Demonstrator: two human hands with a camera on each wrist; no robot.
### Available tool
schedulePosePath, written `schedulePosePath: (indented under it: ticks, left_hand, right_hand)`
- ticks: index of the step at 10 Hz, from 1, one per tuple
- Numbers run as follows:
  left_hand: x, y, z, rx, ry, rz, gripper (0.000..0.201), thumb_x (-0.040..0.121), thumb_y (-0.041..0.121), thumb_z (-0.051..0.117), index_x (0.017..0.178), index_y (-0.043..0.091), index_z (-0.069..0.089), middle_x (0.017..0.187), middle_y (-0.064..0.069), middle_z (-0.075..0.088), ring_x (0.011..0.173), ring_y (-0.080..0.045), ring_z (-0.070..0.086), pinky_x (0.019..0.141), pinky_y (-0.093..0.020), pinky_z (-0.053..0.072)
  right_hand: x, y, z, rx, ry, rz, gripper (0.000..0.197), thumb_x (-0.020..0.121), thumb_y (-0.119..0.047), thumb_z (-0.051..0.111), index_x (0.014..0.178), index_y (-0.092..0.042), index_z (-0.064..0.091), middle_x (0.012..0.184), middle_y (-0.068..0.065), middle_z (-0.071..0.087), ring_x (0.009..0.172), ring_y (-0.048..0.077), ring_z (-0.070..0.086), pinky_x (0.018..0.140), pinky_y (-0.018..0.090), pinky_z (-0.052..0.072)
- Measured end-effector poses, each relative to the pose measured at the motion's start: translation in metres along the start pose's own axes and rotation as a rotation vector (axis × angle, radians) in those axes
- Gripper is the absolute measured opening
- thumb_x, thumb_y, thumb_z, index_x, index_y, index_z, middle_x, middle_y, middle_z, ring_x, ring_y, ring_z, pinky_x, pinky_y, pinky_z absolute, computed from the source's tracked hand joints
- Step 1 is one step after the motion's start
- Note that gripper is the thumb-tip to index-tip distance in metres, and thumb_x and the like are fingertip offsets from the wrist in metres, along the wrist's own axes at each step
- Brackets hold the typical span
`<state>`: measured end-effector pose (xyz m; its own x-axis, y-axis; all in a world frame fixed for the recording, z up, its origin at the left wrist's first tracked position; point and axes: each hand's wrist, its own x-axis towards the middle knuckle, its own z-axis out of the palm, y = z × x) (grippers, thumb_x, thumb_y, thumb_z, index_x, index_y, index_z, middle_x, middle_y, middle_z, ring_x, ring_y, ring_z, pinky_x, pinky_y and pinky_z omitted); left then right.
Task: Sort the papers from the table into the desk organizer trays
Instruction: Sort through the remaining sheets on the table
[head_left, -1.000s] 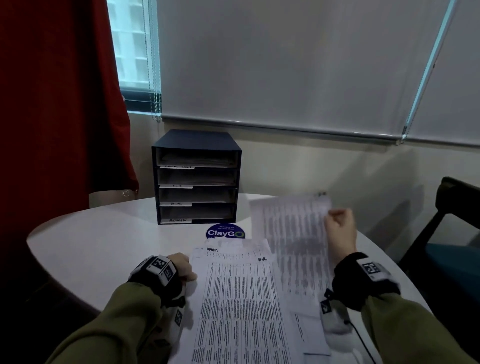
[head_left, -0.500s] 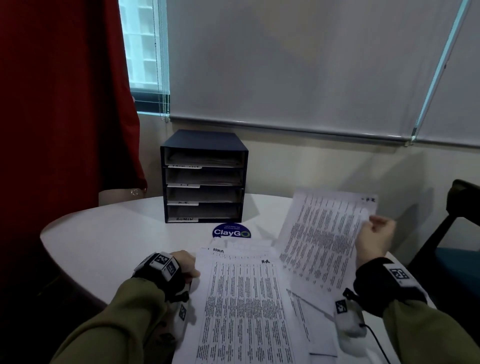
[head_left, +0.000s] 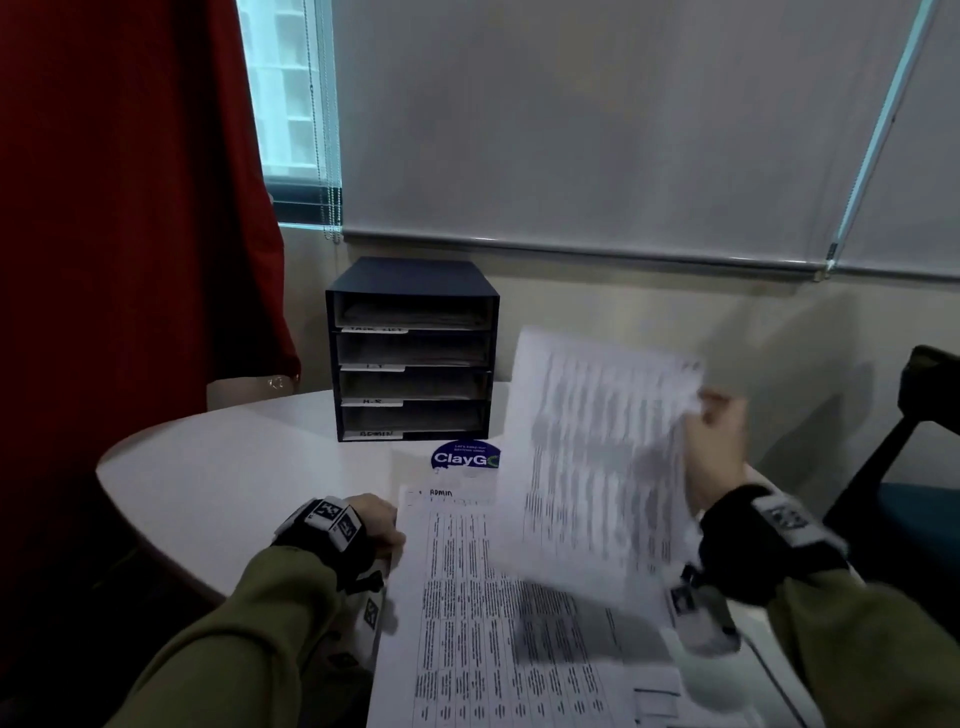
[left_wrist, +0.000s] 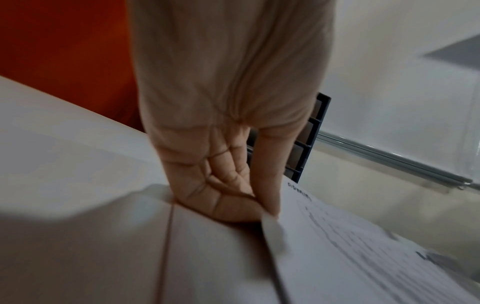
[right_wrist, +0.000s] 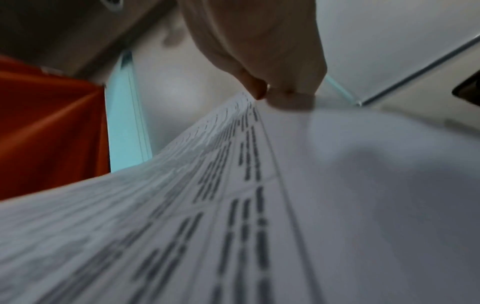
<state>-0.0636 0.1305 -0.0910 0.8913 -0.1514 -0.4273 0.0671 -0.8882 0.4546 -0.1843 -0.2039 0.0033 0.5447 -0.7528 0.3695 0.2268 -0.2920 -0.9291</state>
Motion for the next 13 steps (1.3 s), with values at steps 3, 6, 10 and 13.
schedulePosePath:
  ticks: [3,6,10,13]
  left_hand:
    - [-0.007,-0.003,-0.003,-0.074,-0.009,0.092,0.028,0.088,0.004,0.059,0.115,-0.002,0.059,0.104,-0.014,0.063,0.083,-0.018,0.053,0.058,-0.016,0.043]
    - [-0.017,0.000,-0.006,-0.056,-0.012,0.043,0.060,0.089,0.045,0.058,0.128,-0.001,0.053,0.114,-0.012,0.062,0.115,-0.030,0.056,0.096,-0.032,0.042]
    - [0.000,0.001,-0.002,-0.116,-0.068,0.030,0.037,0.079,0.008,0.073,0.116,0.004,0.066,0.095,-0.008,0.065,0.087,-0.018,0.056,0.078,-0.027,0.046]
    - [-0.010,0.003,-0.004,-0.294,0.020,0.043,0.046,0.075,0.021,0.076,0.112,0.012,0.051,0.098,-0.008,0.059,0.092,-0.024,0.058,0.087,-0.037,0.052]
  right_hand:
    - [-0.073,0.083,0.029,-0.433,-0.584,0.546,0.047,0.089,0.012,0.027,0.133,0.000,0.039,0.072,0.006,0.037,0.022,0.000,0.045,0.025,0.010,0.028]
    - [-0.066,0.068,0.050,-0.677,-0.867,0.518,0.027,0.085,0.000,0.052,0.112,-0.002,0.056,0.081,0.001,0.051,0.069,0.014,0.054,0.055,0.021,0.050]
    - [-0.050,0.057,0.075,-1.266,-1.129,0.073,0.076,0.069,-0.040,0.075,0.136,-0.027,0.041,0.134,0.007,0.041,0.127,0.028,0.036,0.103,0.042,0.041]
    - [-0.056,0.036,0.058,-0.421,-0.880,0.303,0.015,0.082,0.004,0.058,0.080,-0.010,0.054,0.068,0.003,0.054,0.058,0.013,0.051,0.050,0.020,0.040]
